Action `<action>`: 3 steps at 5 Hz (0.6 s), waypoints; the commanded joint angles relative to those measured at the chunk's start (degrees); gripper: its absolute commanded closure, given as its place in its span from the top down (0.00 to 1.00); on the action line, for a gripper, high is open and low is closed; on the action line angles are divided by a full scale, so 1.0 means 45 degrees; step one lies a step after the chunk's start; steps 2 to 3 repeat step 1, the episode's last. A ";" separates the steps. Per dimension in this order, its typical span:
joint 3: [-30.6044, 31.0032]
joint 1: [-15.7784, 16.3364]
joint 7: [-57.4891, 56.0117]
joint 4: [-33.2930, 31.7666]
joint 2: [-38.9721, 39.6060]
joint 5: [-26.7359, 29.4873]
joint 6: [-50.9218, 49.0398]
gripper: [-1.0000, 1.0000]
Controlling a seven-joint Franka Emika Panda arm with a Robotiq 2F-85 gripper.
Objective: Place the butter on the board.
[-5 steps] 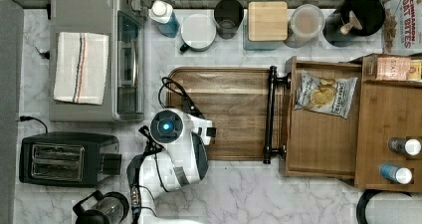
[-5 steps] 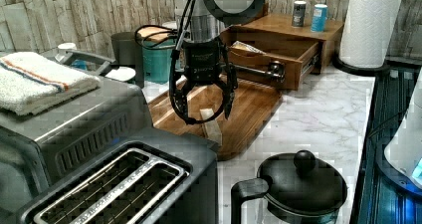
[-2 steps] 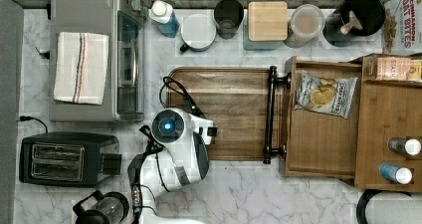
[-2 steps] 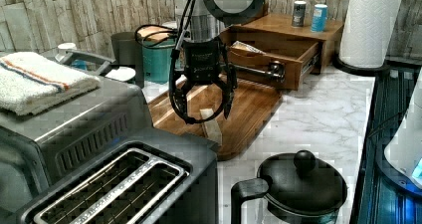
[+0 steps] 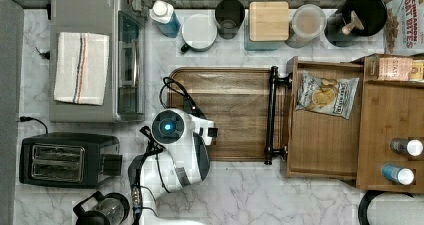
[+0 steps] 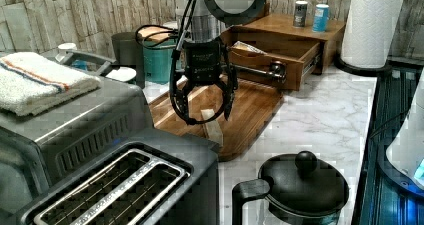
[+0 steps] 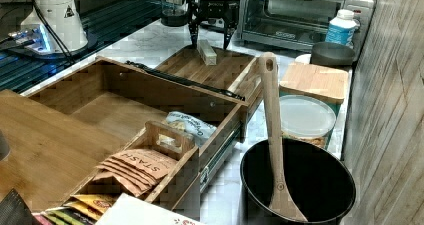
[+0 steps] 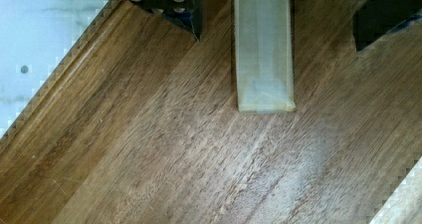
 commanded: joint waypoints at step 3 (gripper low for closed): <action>-0.0052 -0.0161 -0.0354 0.0568 -0.0376 0.0164 0.0006 1.00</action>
